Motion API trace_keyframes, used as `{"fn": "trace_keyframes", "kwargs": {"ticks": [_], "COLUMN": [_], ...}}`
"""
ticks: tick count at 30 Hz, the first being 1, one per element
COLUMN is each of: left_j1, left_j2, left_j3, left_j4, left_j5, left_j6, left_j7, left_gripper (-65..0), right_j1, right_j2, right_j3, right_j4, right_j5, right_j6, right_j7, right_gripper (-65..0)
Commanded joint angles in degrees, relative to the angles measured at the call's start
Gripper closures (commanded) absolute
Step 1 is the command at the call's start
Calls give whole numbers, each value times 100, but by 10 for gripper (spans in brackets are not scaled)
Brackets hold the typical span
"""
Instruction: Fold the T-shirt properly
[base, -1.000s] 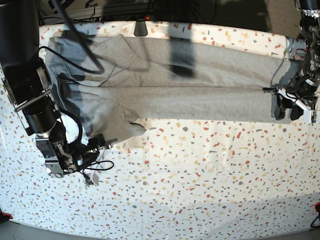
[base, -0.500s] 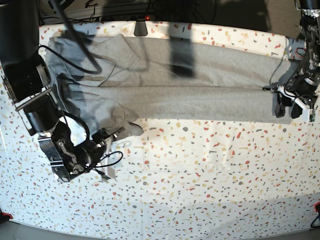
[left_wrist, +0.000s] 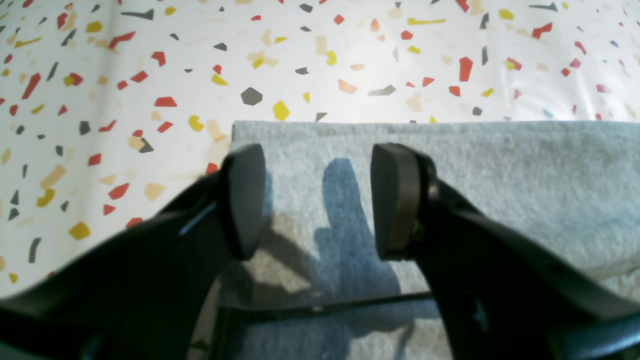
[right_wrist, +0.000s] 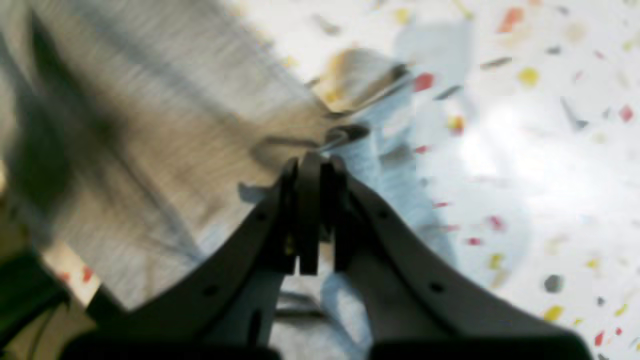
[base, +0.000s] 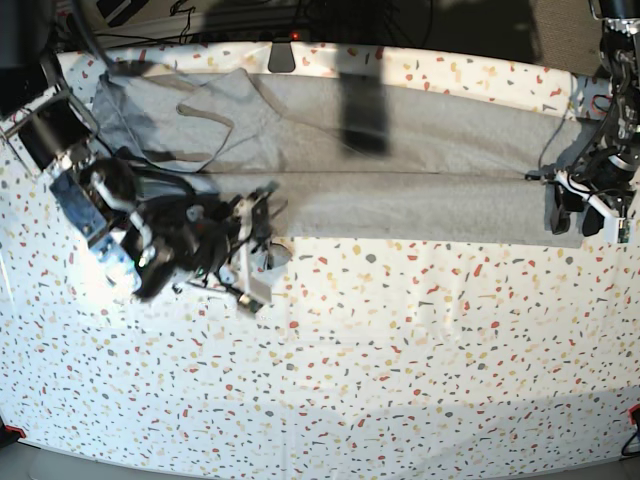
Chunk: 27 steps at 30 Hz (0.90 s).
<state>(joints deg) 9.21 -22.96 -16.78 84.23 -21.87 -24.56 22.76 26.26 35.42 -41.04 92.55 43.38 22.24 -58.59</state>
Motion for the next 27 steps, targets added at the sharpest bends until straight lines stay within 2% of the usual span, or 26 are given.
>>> {"fn": "trace_keyframes", "kwargs": {"ticks": [1,3,9,15,19,24,26,27], "left_j1": [-66,-66,-63,-66,-66,-66,-66,-68], "left_j2": [-101,-101,-103,-103,-103,-105,-105,-109], "left_j3": [-44,-44,-44,-44,-44,-44,-44,-44], "left_j4": [101,101,101,101,101,101,101,101], "left_j5": [-66,-66,-66,-68,-68,-66,-66,-66], "left_j6": [-22,-24,-24,-22,-22,-22,-22,-22], "left_j7": [-136,-131,-111,-118,-131,-140,-138,-138], "left_gripper": [-331,-331,-331,-331,-331,-331,-331,-331], "right_j1": [-26,-376,-1360,-1996,-2072,-2057,-2035,-2013], "right_j2": [96,125,127,125,127,125,122,122], "right_j3": [57,57,57,57,57,57,57,57], "right_j4": [306,745,1637,1821,1821,1823,1834,1847], "right_j5": [-61,-212,-479,-815,-935,-935,-938,-938], "right_j6": [-101,-212,-219,-219,-216,-214,-214,-216], "right_j7": [63,68,149,490,570,935,1034,1047], "right_gripper": [0,0,0,0,-1,-277,-333,-337]}}
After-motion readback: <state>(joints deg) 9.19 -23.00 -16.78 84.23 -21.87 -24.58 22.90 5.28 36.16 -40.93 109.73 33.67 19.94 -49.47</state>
